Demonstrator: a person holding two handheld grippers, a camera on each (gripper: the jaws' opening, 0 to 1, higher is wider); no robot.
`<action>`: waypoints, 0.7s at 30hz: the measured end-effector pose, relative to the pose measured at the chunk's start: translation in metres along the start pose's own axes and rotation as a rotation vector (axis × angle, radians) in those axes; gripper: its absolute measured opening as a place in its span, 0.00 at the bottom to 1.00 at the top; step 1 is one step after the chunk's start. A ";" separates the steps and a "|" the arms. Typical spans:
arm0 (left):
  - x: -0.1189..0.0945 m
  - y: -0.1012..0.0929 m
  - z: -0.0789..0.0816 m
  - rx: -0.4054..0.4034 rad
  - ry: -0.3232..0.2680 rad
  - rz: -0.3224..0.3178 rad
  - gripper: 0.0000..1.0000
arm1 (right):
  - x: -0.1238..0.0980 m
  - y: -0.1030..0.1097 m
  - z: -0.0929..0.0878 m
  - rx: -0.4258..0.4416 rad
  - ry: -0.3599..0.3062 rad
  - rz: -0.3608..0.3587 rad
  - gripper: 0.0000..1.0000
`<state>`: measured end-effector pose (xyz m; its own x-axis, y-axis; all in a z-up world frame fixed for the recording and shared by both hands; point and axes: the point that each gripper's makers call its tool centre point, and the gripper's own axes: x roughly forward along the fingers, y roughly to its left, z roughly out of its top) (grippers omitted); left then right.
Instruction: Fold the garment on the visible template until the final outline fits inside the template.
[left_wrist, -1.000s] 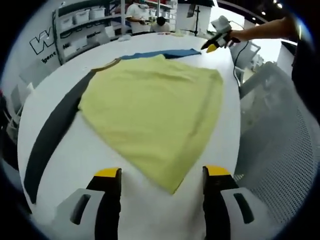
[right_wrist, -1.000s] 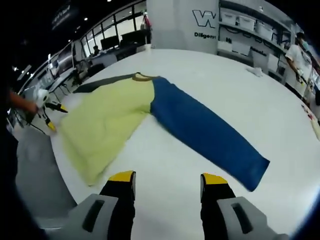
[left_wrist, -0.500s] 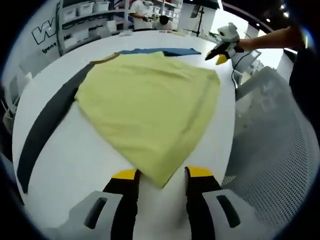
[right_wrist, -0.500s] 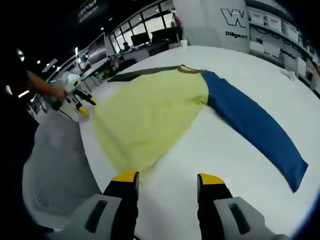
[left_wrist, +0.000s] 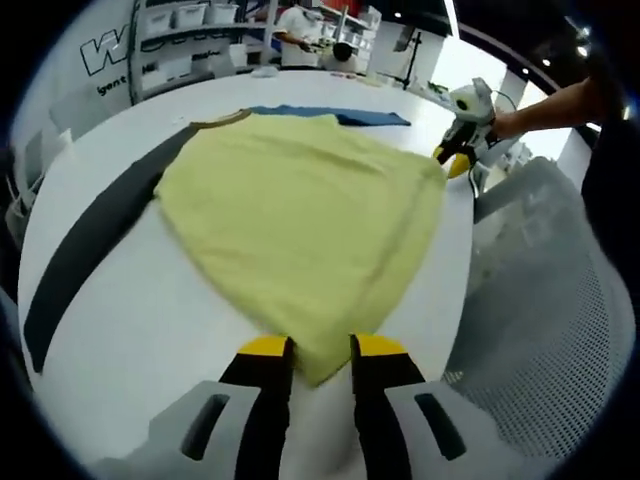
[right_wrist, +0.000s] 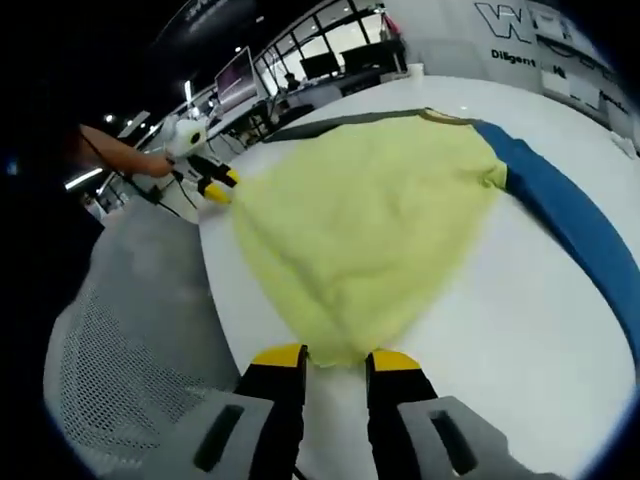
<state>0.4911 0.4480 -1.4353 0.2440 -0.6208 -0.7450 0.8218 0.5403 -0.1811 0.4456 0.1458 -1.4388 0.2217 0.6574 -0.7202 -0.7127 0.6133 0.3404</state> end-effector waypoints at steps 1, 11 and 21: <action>-0.001 -0.001 0.002 -0.010 -0.007 -0.008 0.18 | -0.001 0.002 0.002 -0.010 -0.002 0.004 0.10; -0.011 0.003 0.010 -0.147 0.002 -0.055 0.03 | -0.021 0.010 0.021 0.101 -0.042 0.079 0.00; -0.023 0.009 0.014 -0.258 0.019 -0.110 0.03 | -0.037 0.027 0.028 0.244 -0.037 0.198 0.00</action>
<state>0.5002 0.4597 -1.4106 0.1493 -0.6740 -0.7235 0.6842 0.5987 -0.4166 0.4370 0.1502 -1.3862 0.1219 0.7870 -0.6048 -0.5644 0.5562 0.6100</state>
